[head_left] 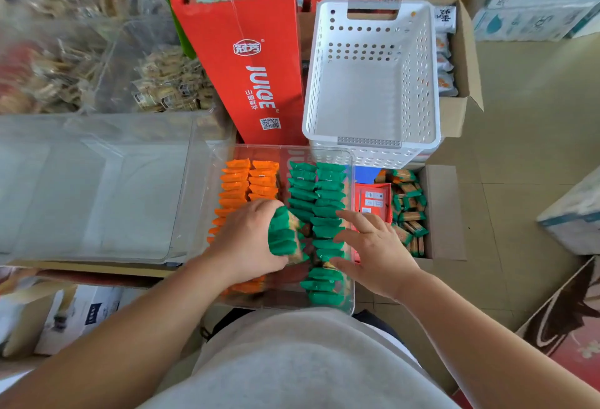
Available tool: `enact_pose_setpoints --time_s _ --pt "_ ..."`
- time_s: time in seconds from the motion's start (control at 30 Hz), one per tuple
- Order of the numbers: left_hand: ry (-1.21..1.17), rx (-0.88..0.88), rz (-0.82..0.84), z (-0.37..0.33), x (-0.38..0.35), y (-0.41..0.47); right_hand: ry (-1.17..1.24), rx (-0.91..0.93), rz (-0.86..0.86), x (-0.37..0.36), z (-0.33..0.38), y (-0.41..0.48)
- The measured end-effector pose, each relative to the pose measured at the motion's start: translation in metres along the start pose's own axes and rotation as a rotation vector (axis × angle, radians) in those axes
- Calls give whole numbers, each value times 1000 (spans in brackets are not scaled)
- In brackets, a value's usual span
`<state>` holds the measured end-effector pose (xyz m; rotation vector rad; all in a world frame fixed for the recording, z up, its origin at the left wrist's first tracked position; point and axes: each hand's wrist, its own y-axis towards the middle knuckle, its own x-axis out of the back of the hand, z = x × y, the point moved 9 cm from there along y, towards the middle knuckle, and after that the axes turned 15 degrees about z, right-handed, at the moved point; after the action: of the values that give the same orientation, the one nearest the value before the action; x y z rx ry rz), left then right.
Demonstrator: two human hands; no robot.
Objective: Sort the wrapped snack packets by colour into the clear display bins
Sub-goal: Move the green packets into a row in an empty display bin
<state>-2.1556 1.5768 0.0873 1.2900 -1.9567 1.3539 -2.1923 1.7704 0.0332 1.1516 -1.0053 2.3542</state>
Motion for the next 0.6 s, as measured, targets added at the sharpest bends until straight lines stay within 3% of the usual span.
enact_pose_setpoints --time_s 0.13,0.2,0.3,0.43,0.6 --pt "-349 59 -77 28 40 -31 -44 -61 -286 32 26 8" --pt "-577 45 -82 42 54 -45 47 42 -335 48 57 16" --pt "-816 -15 -86 63 72 -60 332 258 -176 58 106 35" --pt "-1012 -145 -129 102 97 -74 724 321 -53 64 159 66" --pt "-1062 -232 -97 167 122 -87 817 306 -47 66 226 115"
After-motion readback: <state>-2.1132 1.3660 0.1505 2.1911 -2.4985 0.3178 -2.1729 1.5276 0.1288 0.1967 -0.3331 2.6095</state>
